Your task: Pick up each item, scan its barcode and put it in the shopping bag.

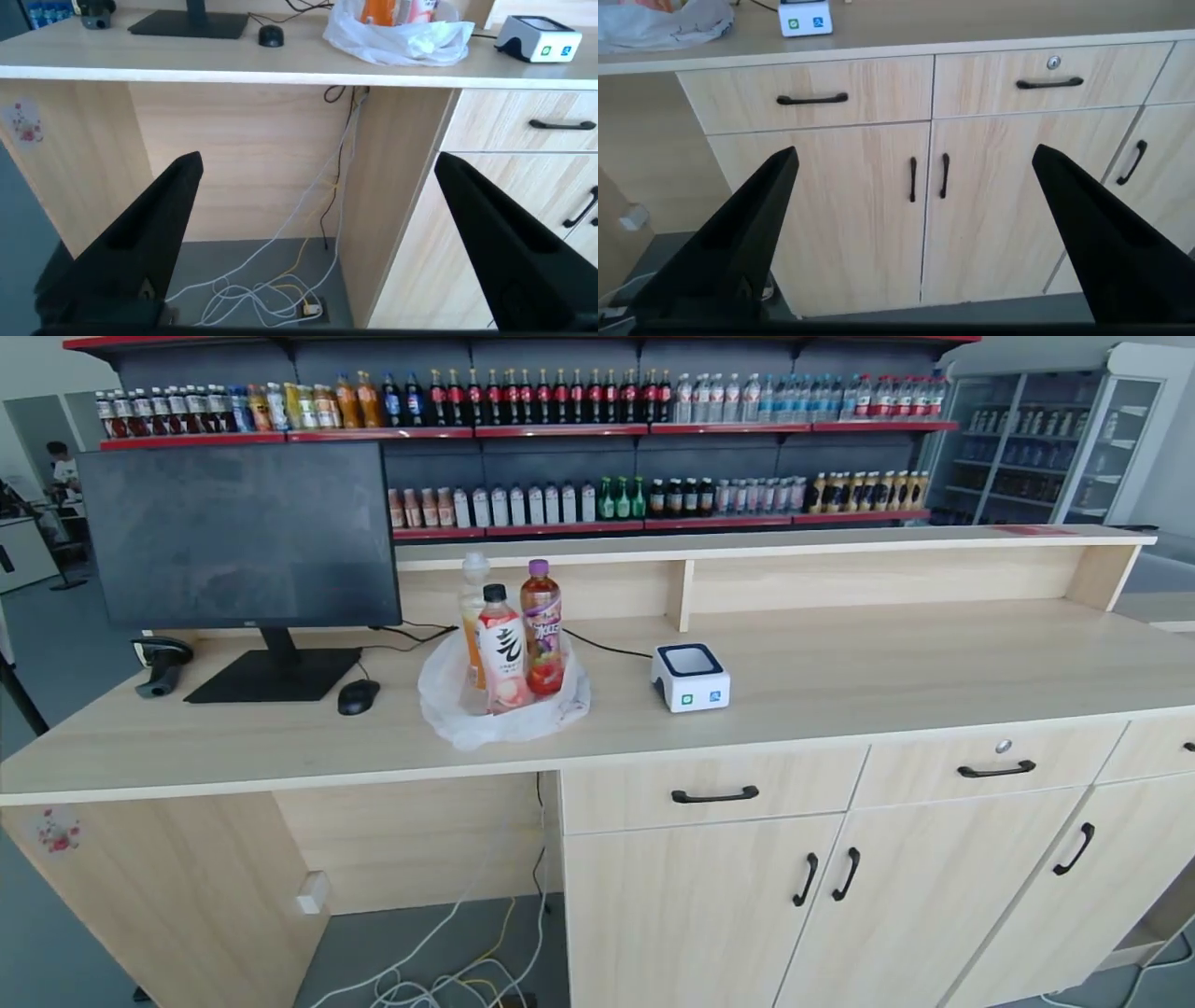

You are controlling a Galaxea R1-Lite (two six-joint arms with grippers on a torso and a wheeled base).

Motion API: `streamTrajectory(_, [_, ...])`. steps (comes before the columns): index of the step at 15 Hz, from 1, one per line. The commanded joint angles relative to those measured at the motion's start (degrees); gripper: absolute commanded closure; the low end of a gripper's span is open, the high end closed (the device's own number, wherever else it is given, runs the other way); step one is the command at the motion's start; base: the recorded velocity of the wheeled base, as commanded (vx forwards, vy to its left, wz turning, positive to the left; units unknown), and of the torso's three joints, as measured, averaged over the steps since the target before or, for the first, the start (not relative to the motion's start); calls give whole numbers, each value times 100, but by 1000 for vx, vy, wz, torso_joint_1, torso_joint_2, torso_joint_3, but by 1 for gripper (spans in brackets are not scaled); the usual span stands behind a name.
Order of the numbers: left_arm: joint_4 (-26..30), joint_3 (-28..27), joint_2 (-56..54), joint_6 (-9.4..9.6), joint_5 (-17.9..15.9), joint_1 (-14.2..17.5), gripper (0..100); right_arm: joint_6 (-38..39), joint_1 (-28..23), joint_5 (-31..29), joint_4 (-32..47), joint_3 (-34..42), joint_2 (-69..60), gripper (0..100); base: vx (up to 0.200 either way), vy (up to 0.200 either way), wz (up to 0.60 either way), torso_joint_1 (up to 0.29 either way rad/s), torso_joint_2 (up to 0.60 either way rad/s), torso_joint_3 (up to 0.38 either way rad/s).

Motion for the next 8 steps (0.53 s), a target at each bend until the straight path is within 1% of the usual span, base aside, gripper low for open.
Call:
streamTrajectory(1, [-1, -1, -2, 0, 3, 0, 0, 4, -1, 1, 4, 0, 2, 0, 0, -200, 0, 2, 2, 2])
streamTrajectory(4, [-1, -1, -2, -9, 3, 0, 0, 13, -1, 1, 4, 0, 2, 0, 0, -200, 0, 2, 2, 7])
streamTrajectory(8, [-9, -1, -2, -9, 3, 0, 0, 13, -1, 1, 4, 0, 2, 0, 0, 0, 0, 0, 0, 0])
